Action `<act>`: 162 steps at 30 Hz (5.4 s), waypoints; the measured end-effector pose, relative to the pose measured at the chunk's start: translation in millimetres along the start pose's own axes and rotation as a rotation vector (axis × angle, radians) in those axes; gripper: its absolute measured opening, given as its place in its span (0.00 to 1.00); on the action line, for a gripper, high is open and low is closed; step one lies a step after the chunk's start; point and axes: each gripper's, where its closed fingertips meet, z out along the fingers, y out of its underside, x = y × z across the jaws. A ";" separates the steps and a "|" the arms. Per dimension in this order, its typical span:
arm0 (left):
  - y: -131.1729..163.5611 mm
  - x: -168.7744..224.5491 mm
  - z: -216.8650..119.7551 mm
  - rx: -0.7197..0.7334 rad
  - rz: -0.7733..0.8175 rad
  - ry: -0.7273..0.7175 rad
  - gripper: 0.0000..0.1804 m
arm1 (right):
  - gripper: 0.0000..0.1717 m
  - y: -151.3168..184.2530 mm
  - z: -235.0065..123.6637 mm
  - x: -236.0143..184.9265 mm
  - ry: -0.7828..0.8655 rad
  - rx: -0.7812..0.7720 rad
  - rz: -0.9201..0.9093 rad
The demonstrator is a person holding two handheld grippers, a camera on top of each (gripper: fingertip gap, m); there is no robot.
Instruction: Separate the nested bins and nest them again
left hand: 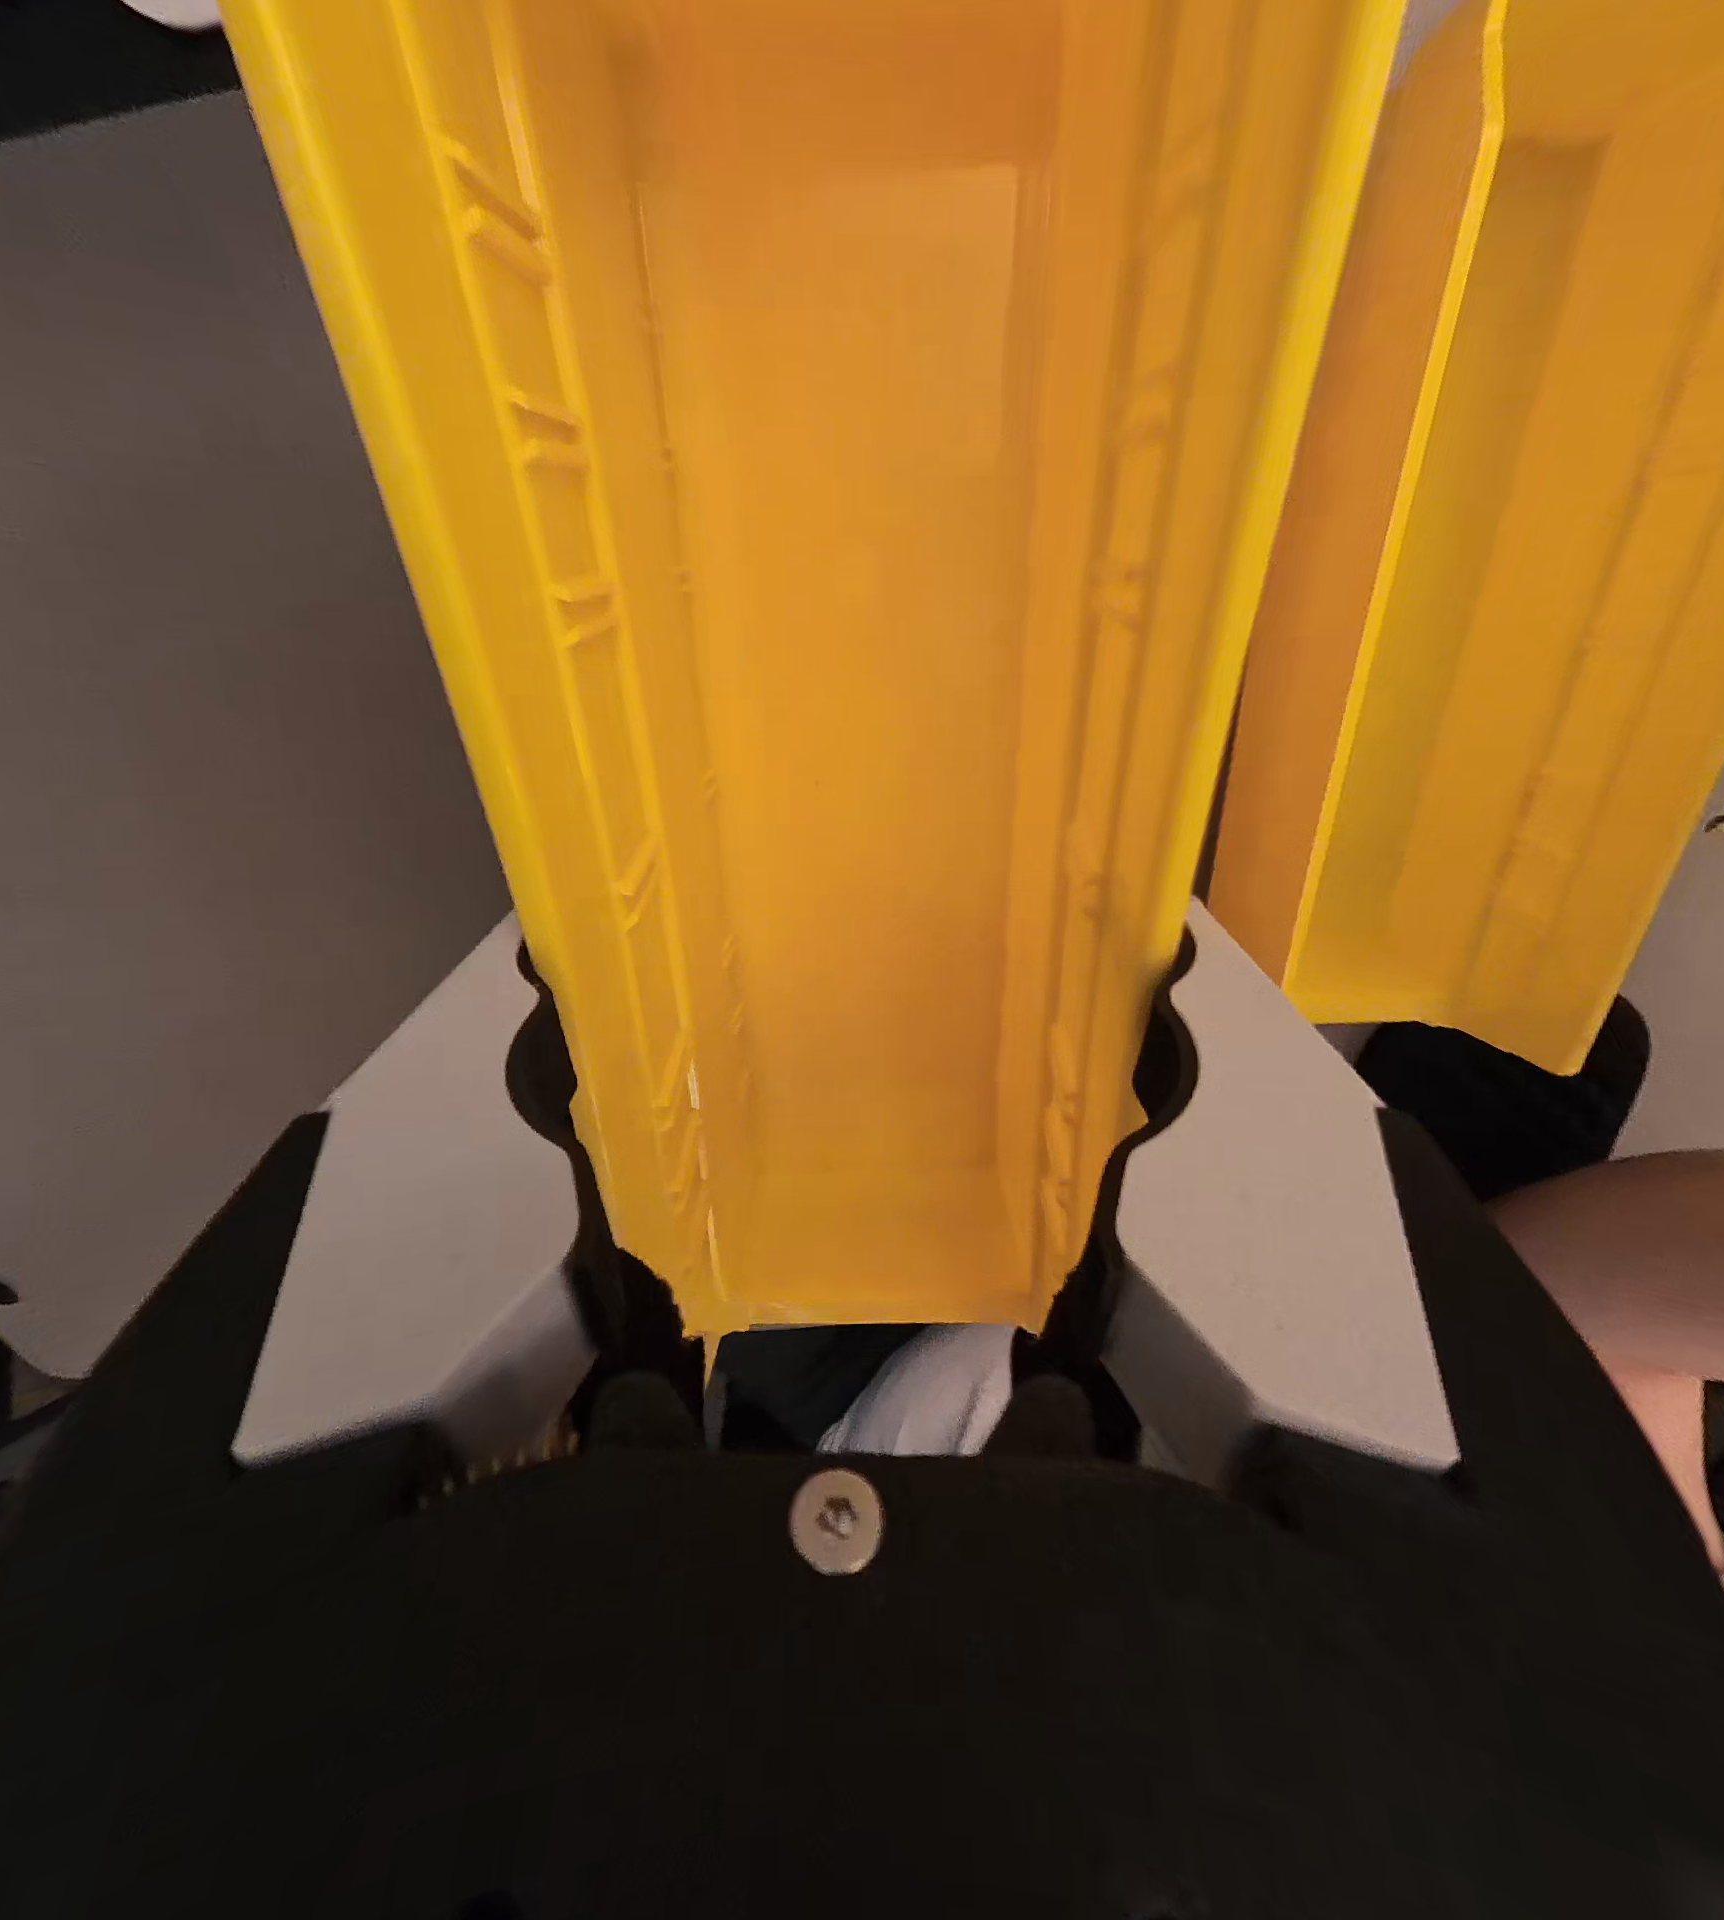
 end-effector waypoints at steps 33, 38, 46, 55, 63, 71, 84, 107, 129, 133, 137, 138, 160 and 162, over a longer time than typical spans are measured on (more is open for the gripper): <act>-1.8 27.3 71.0 -0.075 -0.016 0.058 0.77 | 0.56 4.3 4.2 10.1 0.018 -0.020 0.027; 1.3 25.0 38.8 -0.038 0.039 0.130 0.82 | 0.56 8.3 4.5 19.1 0.077 -0.044 0.042; -14.7 -12.5 -60.5 0.691 0.274 0.196 0.77 | 0.54 -11.1 0.6 12.3 0.182 0.049 0.007; 36.6 -91.0 -148.5 1.582 0.327 0.495 0.50 | 0.54 -61.9 -59.4 -13.0 0.614 0.339 -0.294; 26.0 -114.8 -166.2 1.681 0.411 0.587 0.42 | 0.72 -36.8 -60.0 -40.4 0.685 0.330 -0.280; -2.8 -147.4 -117.5 1.568 0.392 0.473 0.41 | 0.71 18.5 15.0 -27.8 0.635 0.122 -0.053; 15.3 -118.7 -128.4 1.521 0.481 0.677 0.40 | 0.78 67.5 42.8 34.0 0.852 -0.285 0.330; 9.3 -91.0 -95.2 1.318 0.517 0.812 0.39 | 0.66 74.1 50.5 38.8 0.789 -0.423 0.443; -3.0 -121.1 -94.1 1.314 0.348 0.846 0.34 | 0.65 27.4 -24.6 -32.5 0.772 -0.374 0.503; -6.2 -131.0 -94.8 1.352 0.345 0.749 0.36 | 0.65 -4.7 -42.1 -66.9 0.786 -0.333 0.473; -3.9 -126.0 -96.3 1.346 0.354 0.766 0.36 | 0.66 -35.5 -40.2 -104.4 0.764 -0.294 0.448; -4.0 -125.0 -95.0 1.339 0.358 0.762 0.36 | 0.66 -41.1 -35.6 -113.6 0.750 -0.291 0.442; -2.9 -148.0 -103.4 1.380 0.292 0.792 0.35 | 0.66 -42.5 101.5 -119.3 0.743 -0.381 0.477; -2.4 -146.9 -103.4 1.377 0.295 0.799 0.35 | 0.66 -37.1 107.4 -115.6 0.757 -0.394 0.479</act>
